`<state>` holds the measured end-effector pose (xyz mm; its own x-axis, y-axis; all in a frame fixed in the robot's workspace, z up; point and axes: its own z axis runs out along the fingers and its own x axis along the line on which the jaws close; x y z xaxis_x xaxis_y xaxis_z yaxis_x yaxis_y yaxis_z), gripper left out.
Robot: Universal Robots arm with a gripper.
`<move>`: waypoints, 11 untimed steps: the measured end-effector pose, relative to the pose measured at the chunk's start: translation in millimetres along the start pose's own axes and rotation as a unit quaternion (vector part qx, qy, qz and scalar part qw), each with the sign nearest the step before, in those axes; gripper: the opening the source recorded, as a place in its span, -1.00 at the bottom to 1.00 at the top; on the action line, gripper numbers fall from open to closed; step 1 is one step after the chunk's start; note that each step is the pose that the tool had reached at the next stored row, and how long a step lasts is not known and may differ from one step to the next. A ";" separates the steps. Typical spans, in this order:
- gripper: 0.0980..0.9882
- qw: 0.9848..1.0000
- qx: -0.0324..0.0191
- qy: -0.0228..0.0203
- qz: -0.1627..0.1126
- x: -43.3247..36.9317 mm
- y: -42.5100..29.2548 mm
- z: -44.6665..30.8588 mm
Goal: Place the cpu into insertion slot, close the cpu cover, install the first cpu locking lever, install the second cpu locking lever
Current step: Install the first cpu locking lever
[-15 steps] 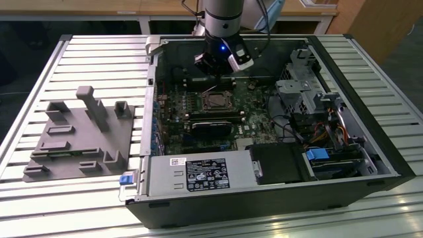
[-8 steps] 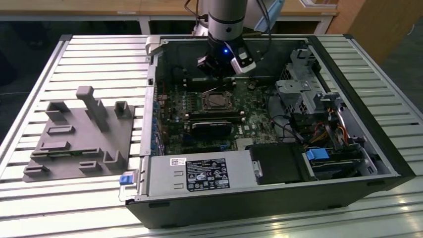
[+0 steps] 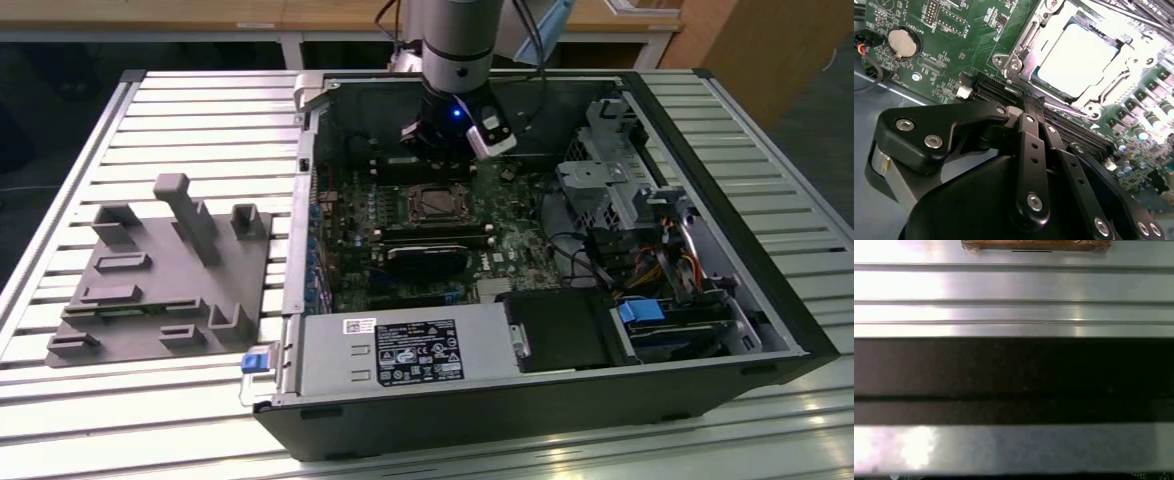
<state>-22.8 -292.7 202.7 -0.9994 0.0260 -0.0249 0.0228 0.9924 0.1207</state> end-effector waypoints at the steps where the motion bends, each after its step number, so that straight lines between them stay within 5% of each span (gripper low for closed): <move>1: -0.98 1.000 0.000 0.000 0.000 -0.1 -0.1 1.6; 11: -0.98 1.000 0.001 0.000 0.000 -0.5 0.1 0.9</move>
<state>-22.3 -292.5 201.8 -0.9993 0.0259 -0.0252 0.0227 0.9926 0.1195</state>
